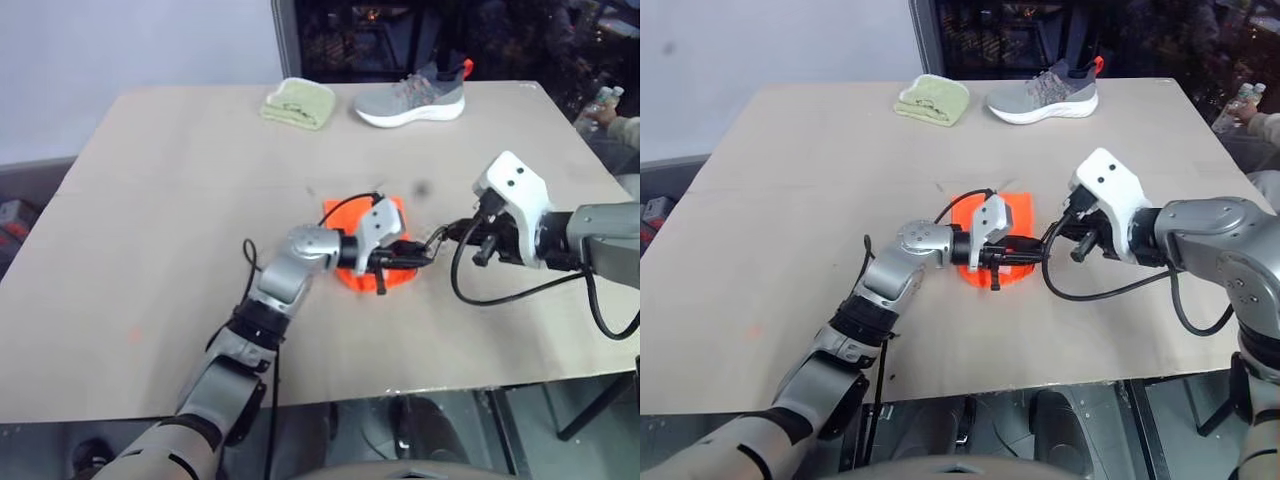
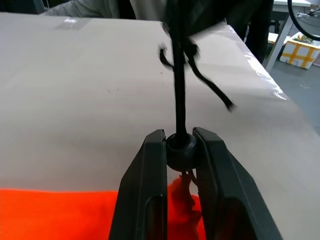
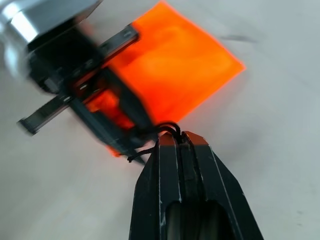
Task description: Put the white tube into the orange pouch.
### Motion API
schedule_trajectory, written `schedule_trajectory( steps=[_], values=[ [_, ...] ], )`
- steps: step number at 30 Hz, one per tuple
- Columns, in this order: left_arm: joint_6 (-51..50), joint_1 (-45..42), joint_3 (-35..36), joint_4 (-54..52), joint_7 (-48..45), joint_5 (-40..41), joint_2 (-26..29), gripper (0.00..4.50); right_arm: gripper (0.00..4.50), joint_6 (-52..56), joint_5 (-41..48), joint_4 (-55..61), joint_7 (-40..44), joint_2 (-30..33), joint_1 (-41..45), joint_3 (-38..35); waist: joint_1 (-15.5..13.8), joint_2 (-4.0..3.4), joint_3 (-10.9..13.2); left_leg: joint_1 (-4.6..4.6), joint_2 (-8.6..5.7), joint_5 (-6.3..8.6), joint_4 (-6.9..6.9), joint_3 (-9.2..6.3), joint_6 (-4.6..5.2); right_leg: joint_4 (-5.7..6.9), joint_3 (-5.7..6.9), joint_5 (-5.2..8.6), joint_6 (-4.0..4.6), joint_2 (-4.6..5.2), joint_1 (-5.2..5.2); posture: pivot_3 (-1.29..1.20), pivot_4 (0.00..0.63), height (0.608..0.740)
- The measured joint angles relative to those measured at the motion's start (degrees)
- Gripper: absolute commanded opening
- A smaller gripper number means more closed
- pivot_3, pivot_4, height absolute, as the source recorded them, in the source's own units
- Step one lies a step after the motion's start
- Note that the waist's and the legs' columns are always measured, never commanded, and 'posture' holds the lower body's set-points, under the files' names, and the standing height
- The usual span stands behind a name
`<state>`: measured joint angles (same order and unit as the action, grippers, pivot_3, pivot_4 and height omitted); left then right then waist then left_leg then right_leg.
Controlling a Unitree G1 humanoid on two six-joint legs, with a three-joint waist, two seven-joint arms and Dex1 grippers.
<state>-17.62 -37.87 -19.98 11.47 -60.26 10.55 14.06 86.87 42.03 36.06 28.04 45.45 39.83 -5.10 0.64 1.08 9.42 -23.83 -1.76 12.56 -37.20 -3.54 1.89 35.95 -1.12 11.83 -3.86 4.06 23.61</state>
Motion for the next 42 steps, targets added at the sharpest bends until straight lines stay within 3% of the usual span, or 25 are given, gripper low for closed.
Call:
schedule_trajectory(
  steps=[8, 17, 22, 23, 24, 26, 30, 32, 33, 35, 38, 42],
  values=[
    [1.8, 3.3, -0.4, 0.5, 1.0, -2.6, 3.1, 0.25, 0.00, -0.9, -5.5, -5.1, -7.8, -4.3, 2.4, -3.5, -0.1, -0.01, 0.0, -0.01, 0.00, 0.00, 0.00, 0.01, 0.00, 0.01, -0.02, 0.00, 0.00, 0.00, 0.04, 0.00, 0.150, 0.740],
    [1.8, 4.1, 2.1, -1.8, 3.9, -2.5, 5.9, 0.25, 0.00, -4.7, -13.1, -10.2, -14.7, -4.0, 2.4, -4.3, -0.2, -0.03, 0.0, -0.02, -0.02, 0.00, 0.04, 0.01, 0.00, 0.01, -0.02, 0.00, 0.01, 0.02, 0.06, 0.00, 0.150, 0.740],
    [1.1, 4.5, 2.7, -2.1, 4.5, -1.1, 4.8, 0.25, 0.00, -6.9, -14.3, -7.7, -14.5, -2.0, -4.0, -4.0, -0.4, -0.02, 0.0, -0.03, -0.02, 0.00, 0.06, 0.01, 0.00, 0.00, -0.01, 0.00, 0.00, 0.02, 0.04, 0.00, 0.150, 0.740],
    [-0.1, 4.7, 3.1, -2.2, 4.5, -0.3, 4.5, 0.75, 0.00, -8.1, -14.7, -6.9, -14.2, -1.9, -6.1, -3.6, -0.3, -0.03, 0.0, -0.03, -0.02, 0.01, 0.07, 0.03, 0.01, 0.00, -0.03, 0.00, 0.00, 0.02, 0.06, 0.00, 0.150, 0.740],
    [-1.5, 5.1, 3.8, -2.6, 4.5, 0.7, 4.4, 1.27, 0.26, -10.1, -15.0, -5.9, -13.5, -1.9, -8.7, -2.6, -0.2, -0.02, 0.0, -0.03, -0.01, 0.01, 0.07, 0.02, 0.01, 0.01, -0.02, 0.00, 0.00, 0.01, 0.06, 0.00, 0.150, 0.740],
    [-4.1, 6.1, 5.1, -5.7, 4.5, 2.6, 4.9, 1.79, 0.80, -16.0, -15.0, -4.1, -11.1, -3.7, -15.6, -1.5, 0.0, 0.00, 0.0, -0.01, 0.02, 0.01, 0.08, 0.01, 0.01, 0.02, 0.00, 0.00, 0.00, -0.02, 0.04, 0.00, 0.150, 0.740],
    [-9.4, 9.1, 9.4, -14.6, 4.7, 6.7, 8.9, 3.50, 2.41, -26.5, -15.6, -2.5, -6.5, -4.9, -30.2, 0.4, 0.2, -0.09, 0.0, 0.03, 0.02, 0.00, 0.08, 0.09, 0.01, 0.05, -0.10, 0.00, -0.01, -0.01, 0.05, 0.00, 0.150, 0.740],
    [-13.0, 12.5, 13.2, -20.3, 4.7, 10.0, 13.3, 4.07, 3.02, -30.9, -15.8, 0.6, -3.1, -3.3, -38.6, -3.2, 0.1, -0.09, 0.0, 0.03, 0.04, 0.01, 0.08, 0.06, 0.01, 0.03, -0.08, 0.01, -0.01, -0.02, 0.05, 0.00, 0.150, 0.740],
    [-15.1, 15.4, 17.1, -23.0, 4.2, 12.0, 17.4, 4.50, 3.64, -33.0, -15.4, 2.3, -0.5, -2.4, -44.1, -7.0, 0.2, -0.10, 0.0, 0.09, 0.09, 0.02, 0.11, 0.08, 0.00, 0.03, -0.10, 0.01, -0.01, -0.05, 0.04, 0.00, 0.150, 0.740],
    [-17.4, 18.6, 22.6, -25.8, 4.1, 14.5, 21.4, 4.50, 4.45, -36.0, -14.5, 3.8, 3.1, -2.0, -49.2, -12.9, 0.2, -0.12, 0.0, 0.09, 0.10, 0.01, 0.09, 0.08, 0.00, 0.01, -0.10, 0.02, -0.01, -0.06, 0.03, 0.00, 0.150, 0.740],
    [-17.7, 29.1, 30.8, -31.3, 2.6, 17.7, 26.7, 4.50, 4.45, -40.3, -10.0, 9.3, 10.5, -2.2, -57.5, -24.2, 0.1, -0.13, 0.0, 0.27, 0.19, 0.03, 0.07, 0.09, -0.02, -0.06, -0.09, 0.29, -0.01, -0.04, -0.20, 0.00, 0.150, 0.740],
    [-17.7, 36.8, 37.2, -33.3, 3.3, 19.1, 28.0, 4.50, 4.45, -42.3, -5.7, 11.8, 14.5, -3.0, -61.7, -29.9, -0.3, 0.02, -0.1, 0.30, 0.27, 0.04, 0.03, 0.07, -0.03, -0.08, -0.02, 0.30, -0.01, -0.02, -0.26, 0.00, 0.150, 0.740]
  ],
)
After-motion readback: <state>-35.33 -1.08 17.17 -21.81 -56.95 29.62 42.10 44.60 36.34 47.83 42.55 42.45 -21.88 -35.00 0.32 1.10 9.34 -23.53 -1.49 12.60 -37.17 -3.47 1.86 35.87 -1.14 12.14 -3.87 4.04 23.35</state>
